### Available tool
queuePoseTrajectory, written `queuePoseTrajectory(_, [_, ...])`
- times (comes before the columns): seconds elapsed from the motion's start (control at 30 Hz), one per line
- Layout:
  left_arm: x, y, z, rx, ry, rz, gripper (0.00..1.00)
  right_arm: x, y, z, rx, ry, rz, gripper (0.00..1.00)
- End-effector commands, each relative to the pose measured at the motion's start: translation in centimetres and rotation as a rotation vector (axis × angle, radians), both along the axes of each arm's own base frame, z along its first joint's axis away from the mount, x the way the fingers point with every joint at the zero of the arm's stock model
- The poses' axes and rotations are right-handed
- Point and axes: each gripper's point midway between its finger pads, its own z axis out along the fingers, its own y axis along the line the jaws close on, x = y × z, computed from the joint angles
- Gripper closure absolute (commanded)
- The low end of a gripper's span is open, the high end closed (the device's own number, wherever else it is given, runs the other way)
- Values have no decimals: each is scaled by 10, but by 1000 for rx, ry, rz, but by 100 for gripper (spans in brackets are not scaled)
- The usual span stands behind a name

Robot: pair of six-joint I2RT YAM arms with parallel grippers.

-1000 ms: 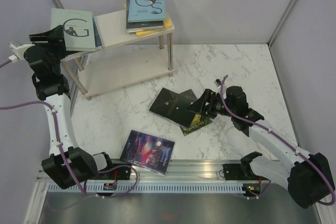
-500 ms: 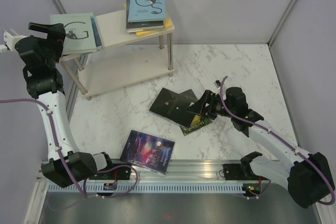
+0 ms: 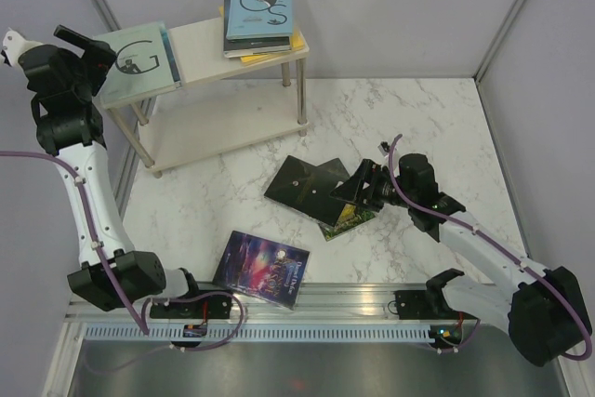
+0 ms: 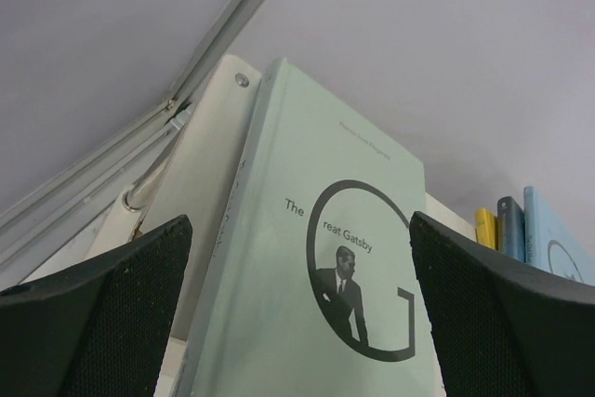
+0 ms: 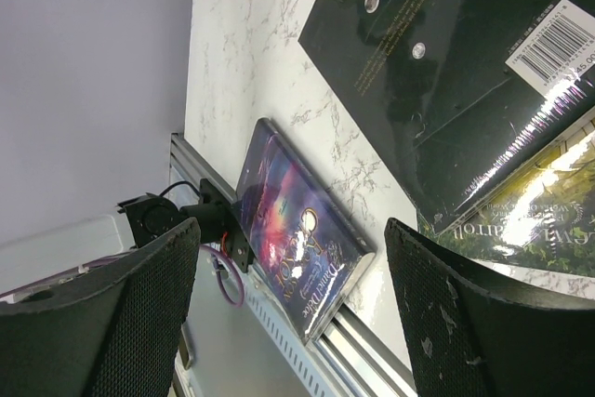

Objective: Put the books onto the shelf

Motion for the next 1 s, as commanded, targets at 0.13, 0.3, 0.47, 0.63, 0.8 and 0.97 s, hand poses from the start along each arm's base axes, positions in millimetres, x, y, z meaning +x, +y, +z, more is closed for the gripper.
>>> queuePoseTrajectory(0.13, [-47, -5, 63, 150, -84, 60, 0, 5, 3, 5, 12, -37, 14, 16])
queuePoseTrajectory(0.3, [-102, -51, 92, 231, -183, -33, 0, 13, 4, 5, -10, -48, 8, 16])
queuePoseTrajectory(0.47, [-115, -131, 81, 234, -206, -353, 0, 31, 3, -1, -61, -38, -28, 16])
queuePoseTrajectory(0.63, [-104, -205, 10, 138, -8, -617, 0, 62, 7, 4, -115, -59, -62, 16])
queuePoseTrajectory(0.8, [-116, -287, -94, 53, 231, -768, 0, 99, 10, -3, -180, -74, -89, 16])
queuePoseTrajectory(0.97, [-147, -379, -201, -5, 444, -987, 0, 131, 15, -46, -261, -19, -88, 16])
